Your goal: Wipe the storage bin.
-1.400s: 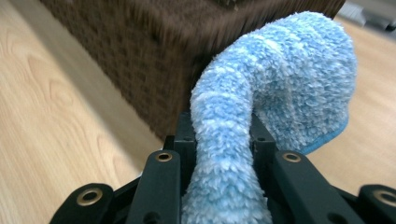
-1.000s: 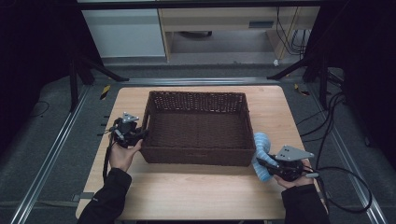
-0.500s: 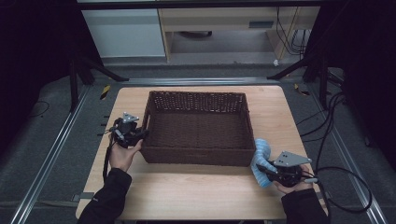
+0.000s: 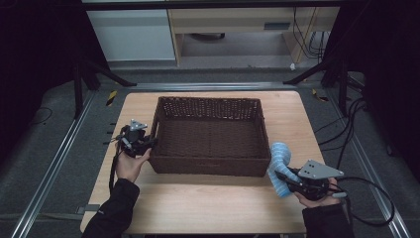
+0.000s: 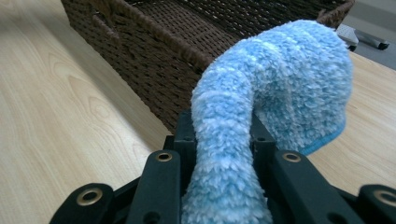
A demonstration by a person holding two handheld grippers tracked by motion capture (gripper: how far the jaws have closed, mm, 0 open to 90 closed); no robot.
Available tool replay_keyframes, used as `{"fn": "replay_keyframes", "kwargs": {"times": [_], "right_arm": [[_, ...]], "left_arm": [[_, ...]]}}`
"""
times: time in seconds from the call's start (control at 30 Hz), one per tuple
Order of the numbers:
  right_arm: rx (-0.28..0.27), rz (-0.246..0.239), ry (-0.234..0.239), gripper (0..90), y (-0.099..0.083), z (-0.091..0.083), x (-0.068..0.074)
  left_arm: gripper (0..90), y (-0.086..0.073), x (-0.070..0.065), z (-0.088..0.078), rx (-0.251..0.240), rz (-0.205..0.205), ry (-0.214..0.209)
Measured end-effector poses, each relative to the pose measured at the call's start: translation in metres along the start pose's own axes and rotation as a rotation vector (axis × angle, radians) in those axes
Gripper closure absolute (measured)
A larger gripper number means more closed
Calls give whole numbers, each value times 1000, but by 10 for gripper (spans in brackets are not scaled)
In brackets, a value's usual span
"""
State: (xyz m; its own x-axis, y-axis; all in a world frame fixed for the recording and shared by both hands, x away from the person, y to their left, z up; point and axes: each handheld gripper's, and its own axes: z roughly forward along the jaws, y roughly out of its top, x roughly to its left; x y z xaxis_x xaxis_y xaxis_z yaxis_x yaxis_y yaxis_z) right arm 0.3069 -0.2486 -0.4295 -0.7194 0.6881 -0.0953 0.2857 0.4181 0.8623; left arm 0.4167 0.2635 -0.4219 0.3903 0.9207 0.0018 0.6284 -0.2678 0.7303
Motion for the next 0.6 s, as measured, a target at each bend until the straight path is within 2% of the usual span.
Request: {"fn": "replay_keyframes", "kwargs": {"times": [0.03, 0.13, 0.3, 0.43, 0.6], "right_arm": [[3, -6, 0, 723, 0, 1, 1], [23, 14, 15, 724, -9, 9, 2], [116, 19, 33, 724, -30, 25, 5], [169, 27, 44, 724, -40, 34, 5], [155, 41, 32, 722, -40, 30, 0]], "left_arm": [[716, 0, 0, 0, 0, 1, 0], [716, 0, 0, 0, 0, 2, 0], [716, 0, 0, 0, 0, 2, 0], [715, 0, 0, 0, 0, 2, 0], [715, 0, 0, 0, 0, 2, -1]]}}
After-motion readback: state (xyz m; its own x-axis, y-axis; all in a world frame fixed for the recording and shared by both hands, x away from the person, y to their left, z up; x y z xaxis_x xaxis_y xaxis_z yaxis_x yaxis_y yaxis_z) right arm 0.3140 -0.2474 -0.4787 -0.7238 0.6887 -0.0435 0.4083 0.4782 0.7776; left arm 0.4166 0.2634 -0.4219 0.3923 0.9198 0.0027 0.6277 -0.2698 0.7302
